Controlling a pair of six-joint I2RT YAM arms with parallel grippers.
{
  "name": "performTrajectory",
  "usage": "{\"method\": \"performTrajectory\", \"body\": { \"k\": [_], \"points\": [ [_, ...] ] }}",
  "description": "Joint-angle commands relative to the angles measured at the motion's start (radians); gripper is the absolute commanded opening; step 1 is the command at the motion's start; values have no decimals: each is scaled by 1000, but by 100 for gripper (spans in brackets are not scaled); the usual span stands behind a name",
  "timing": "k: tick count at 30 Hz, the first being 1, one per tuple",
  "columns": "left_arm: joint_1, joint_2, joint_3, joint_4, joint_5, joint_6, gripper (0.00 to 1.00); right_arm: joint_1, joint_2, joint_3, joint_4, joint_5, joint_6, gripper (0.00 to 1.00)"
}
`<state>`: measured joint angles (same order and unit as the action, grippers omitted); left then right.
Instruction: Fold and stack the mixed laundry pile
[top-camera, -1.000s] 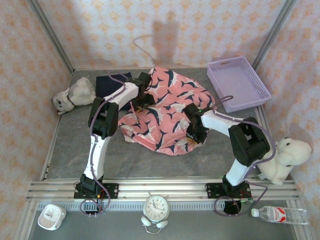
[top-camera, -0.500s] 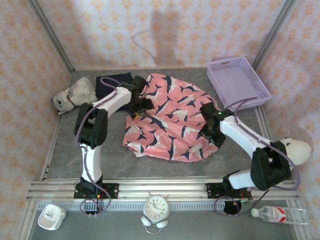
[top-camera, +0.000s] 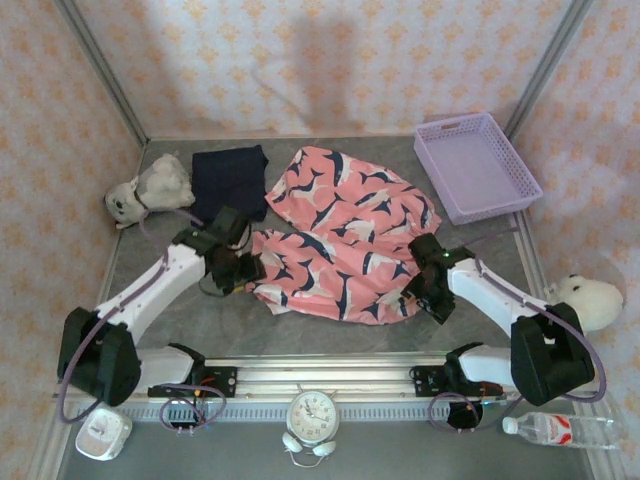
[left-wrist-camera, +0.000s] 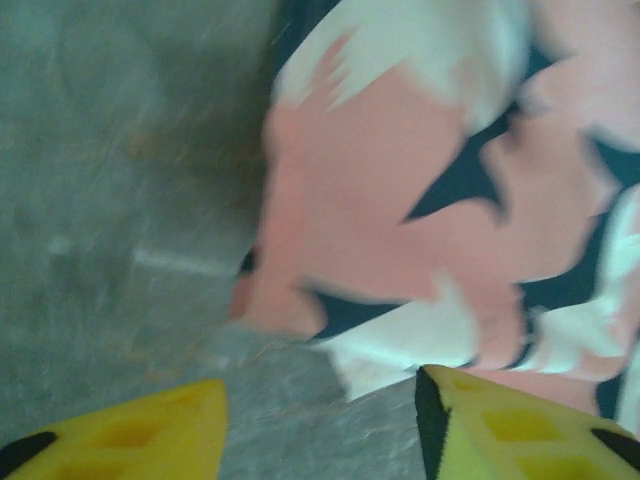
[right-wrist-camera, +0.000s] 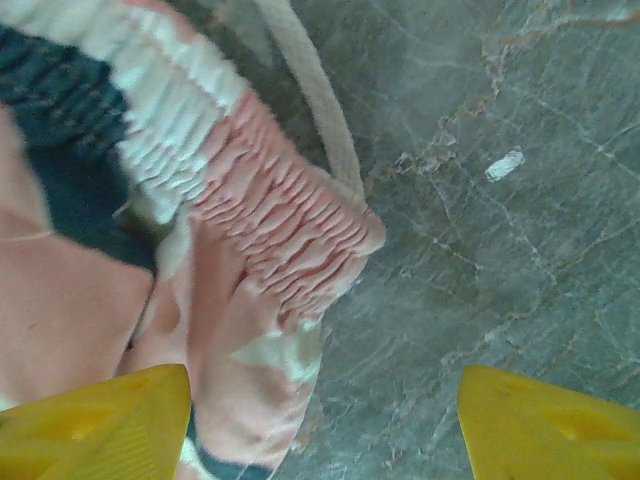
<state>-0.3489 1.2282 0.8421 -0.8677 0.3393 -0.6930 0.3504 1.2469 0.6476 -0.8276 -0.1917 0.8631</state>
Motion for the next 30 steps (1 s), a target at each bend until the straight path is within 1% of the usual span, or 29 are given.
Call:
{"method": "performTrajectory", "body": {
  "k": [1, 4, 6, 9, 12, 15, 17, 18, 24, 27, 30],
  "points": [
    [-39, -81, -85, 50, 12, -97, 47, -13, 11, -22, 102, 14, 31, 71],
    [-95, -102, -129, 65, -2, -126, 47, -16, 58, -21, 122, 25, 25, 70],
    [-123, -91, -147, 101, 1, -151, 52, -16, 76, -19, 128, 40, 24, 68],
    [-154, -48, -156, 160, 4, -166, 59, -16, 85, -21, 137, 52, 22, 64],
    [-172, 13, -155, 211, 9, -162, 60, -17, 81, -32, 138, 60, 27, 60],
    [-192, 73, -145, 245, 12, -151, 56, -16, 69, -51, 146, 59, 43, 56],
    [-207, 103, -138, 254, 14, -142, 50, -16, 58, -63, 154, 56, 56, 54],
    [-219, 116, -137, 259, 16, -139, 49, -16, 53, -67, 155, 58, 62, 54],
    [-248, 169, -154, 281, 15, -120, 45, -16, 49, -69, 177, 53, 89, 50],
    [-254, 204, -158, 310, 29, -117, 41, -17, 61, -55, 170, 44, 85, 46],
    [-257, 246, -131, 314, 25, -104, 35, -16, 62, -42, 155, 39, 75, 37]
  ]
}}
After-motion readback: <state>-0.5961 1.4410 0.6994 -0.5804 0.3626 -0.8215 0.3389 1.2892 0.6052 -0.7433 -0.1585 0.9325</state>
